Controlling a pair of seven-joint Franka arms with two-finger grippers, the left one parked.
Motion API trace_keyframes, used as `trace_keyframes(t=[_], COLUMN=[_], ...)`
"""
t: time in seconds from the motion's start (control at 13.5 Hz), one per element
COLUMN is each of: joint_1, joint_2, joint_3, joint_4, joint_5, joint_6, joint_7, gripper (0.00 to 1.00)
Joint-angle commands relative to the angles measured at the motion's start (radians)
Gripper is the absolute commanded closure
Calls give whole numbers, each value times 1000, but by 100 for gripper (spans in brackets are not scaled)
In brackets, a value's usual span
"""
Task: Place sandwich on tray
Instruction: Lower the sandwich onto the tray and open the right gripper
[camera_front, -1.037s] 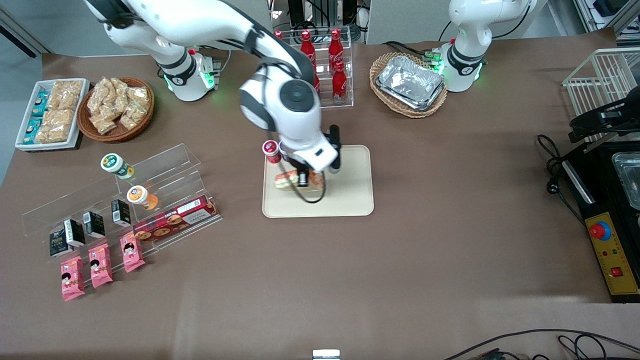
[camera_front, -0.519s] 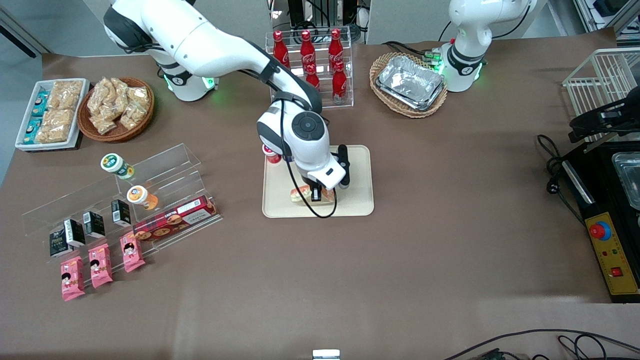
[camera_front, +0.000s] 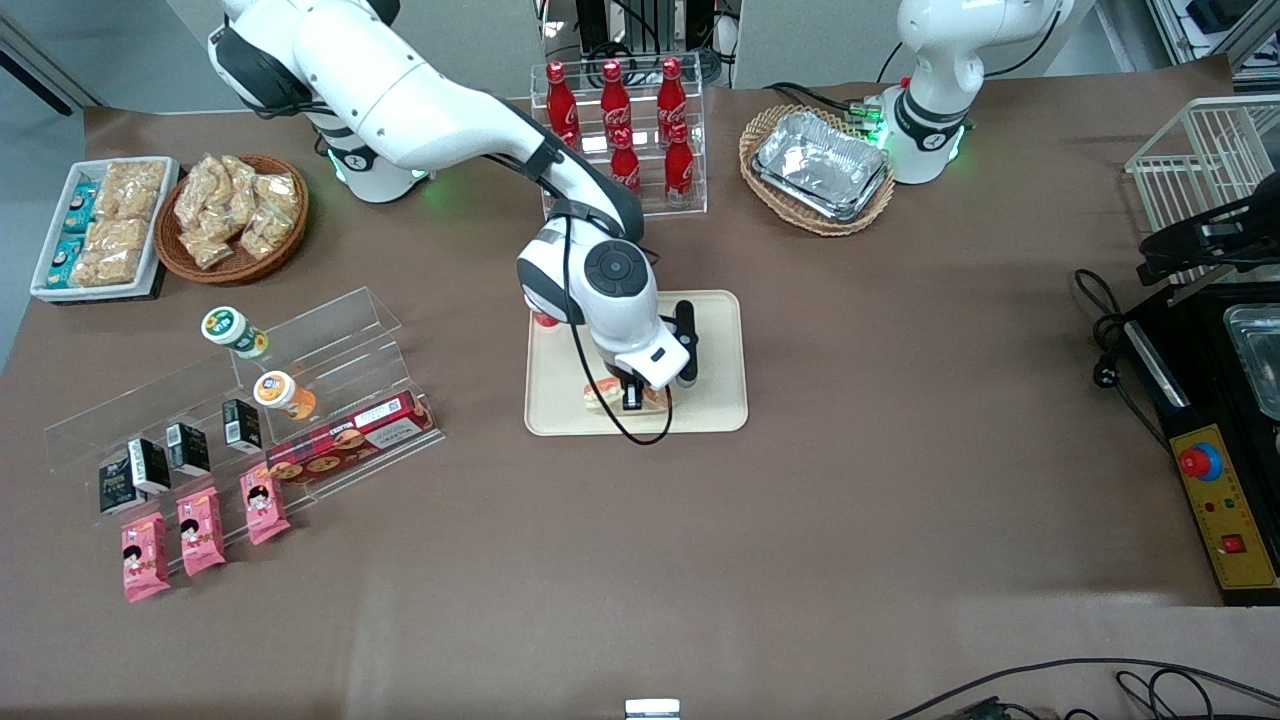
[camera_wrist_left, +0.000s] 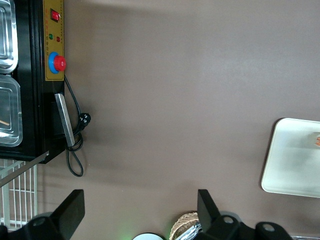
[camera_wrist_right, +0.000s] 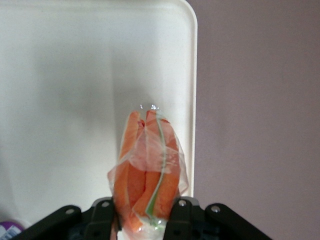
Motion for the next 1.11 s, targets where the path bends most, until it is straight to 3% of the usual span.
trace_keyframes(t=[0.0,0.22,0.37,0.67,1.04], joint_1=[-3,-3,-5,-20,-102], joint_2=[22,25,19,-22,-182], joint_3=[-6,-7,-7,-4,-5], joint_4=[6,6,9,18,20], joint_5=[-26,-22,-10,-6,103], joint_6=[24,25,24,10,-134], joint_7=[40,50,54,166,166], gripper=[59,31,0,0,0])
